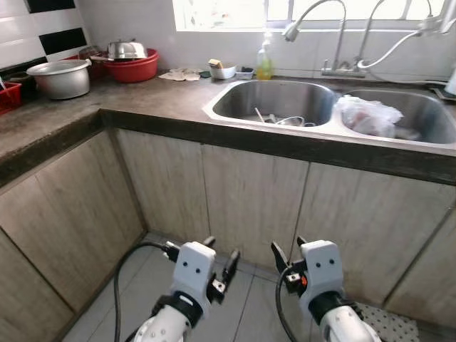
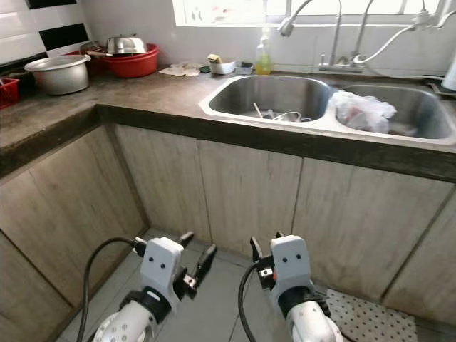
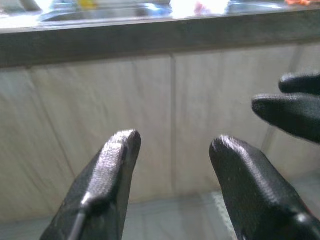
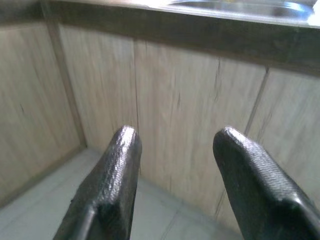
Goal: Kitchen organization
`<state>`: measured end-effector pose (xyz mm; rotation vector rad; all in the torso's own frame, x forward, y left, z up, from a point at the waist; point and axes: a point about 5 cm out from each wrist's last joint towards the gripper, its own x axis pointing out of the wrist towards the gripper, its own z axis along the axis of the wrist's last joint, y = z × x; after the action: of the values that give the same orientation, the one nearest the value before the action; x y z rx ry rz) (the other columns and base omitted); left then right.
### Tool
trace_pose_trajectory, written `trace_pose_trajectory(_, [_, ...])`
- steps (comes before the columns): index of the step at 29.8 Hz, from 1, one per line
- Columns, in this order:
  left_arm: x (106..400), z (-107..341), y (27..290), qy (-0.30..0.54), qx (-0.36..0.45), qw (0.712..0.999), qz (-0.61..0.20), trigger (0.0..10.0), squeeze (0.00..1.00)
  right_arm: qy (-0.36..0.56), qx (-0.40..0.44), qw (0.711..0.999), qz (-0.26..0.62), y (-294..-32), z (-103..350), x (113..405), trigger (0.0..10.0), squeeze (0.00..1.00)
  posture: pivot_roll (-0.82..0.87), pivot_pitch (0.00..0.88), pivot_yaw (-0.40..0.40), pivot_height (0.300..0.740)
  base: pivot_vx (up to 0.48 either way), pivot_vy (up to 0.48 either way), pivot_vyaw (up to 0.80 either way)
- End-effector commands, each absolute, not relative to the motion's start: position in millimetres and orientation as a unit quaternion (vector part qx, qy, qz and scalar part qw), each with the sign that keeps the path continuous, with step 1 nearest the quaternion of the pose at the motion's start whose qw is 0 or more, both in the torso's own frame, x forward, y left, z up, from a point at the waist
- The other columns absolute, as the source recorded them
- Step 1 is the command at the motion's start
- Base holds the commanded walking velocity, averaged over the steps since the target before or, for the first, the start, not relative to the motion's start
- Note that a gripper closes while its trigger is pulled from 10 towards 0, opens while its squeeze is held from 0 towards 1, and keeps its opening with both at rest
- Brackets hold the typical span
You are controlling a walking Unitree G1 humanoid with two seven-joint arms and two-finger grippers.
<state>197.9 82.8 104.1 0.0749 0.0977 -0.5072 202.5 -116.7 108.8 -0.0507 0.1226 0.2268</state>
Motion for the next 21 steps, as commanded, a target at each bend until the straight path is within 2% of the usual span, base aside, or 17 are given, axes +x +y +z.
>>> trace_pose_trajectory(1, [197,108,81,0.047,0.034,0.963,-0.262,10.0,0.0,0.06,-0.028,0.991,0.113,-117,110,203,10.0,0.0,0.04,0.011,-0.006,0.74,0.0,0.0,0.0])
trace_pose_trajectory(21, [191,97,82,0.079,0.031,0.956,-0.281,10.0,0.0,0.09,-0.036,0.986,0.137,-113,99,194,10.0,0.0,0.03,0.0,0.006,0.74,0.0,0.0,0.0])
